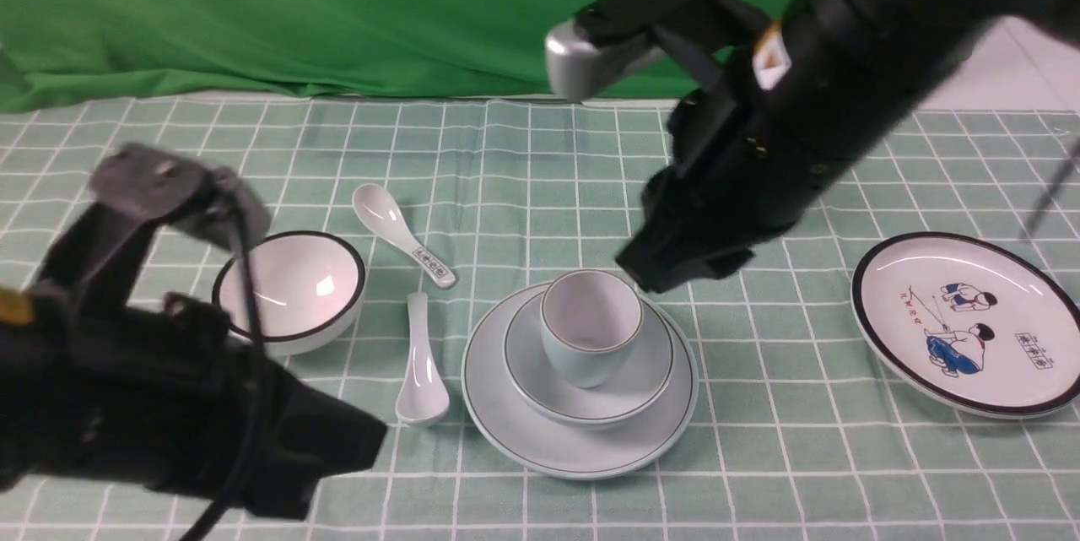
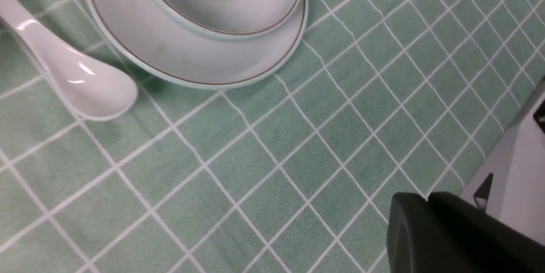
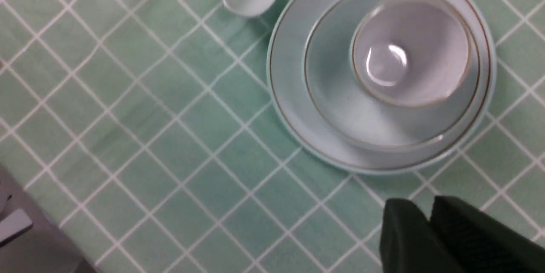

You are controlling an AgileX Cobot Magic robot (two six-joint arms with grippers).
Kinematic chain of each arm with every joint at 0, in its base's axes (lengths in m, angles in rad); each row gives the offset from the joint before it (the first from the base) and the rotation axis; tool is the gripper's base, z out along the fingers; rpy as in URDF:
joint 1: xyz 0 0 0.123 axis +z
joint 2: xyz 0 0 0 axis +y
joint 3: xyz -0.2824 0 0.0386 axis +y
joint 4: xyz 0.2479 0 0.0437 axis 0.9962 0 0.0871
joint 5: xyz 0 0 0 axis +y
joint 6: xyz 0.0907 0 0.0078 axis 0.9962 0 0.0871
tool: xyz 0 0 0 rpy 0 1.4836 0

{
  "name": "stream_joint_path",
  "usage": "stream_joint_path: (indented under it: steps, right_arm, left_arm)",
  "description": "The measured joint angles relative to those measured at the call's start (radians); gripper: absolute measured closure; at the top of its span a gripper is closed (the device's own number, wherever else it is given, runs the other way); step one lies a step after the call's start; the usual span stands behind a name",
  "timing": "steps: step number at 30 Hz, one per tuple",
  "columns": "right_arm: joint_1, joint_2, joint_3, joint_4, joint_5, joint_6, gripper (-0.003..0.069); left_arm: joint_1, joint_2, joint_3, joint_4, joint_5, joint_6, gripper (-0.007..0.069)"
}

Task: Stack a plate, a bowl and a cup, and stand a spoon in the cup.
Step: Use the left arm to grab a blue soup spoon

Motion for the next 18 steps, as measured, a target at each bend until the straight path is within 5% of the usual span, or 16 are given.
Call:
stream_joint_path:
  steps: [7,18]
  right_arm:
    - [0.000,-0.324,0.362,-0.009,-0.137,0.000,0.0561]
    - [0.000,-0.465,0.461,-0.088,-0.171,0.000,0.0551]
  left_arm:
    - [-0.100,0.359,-0.245,0.390,-0.056,-0.398,0.0608]
    - [-0.078,0.726,-0.535,0.624,0.015,-0.574,0.0552]
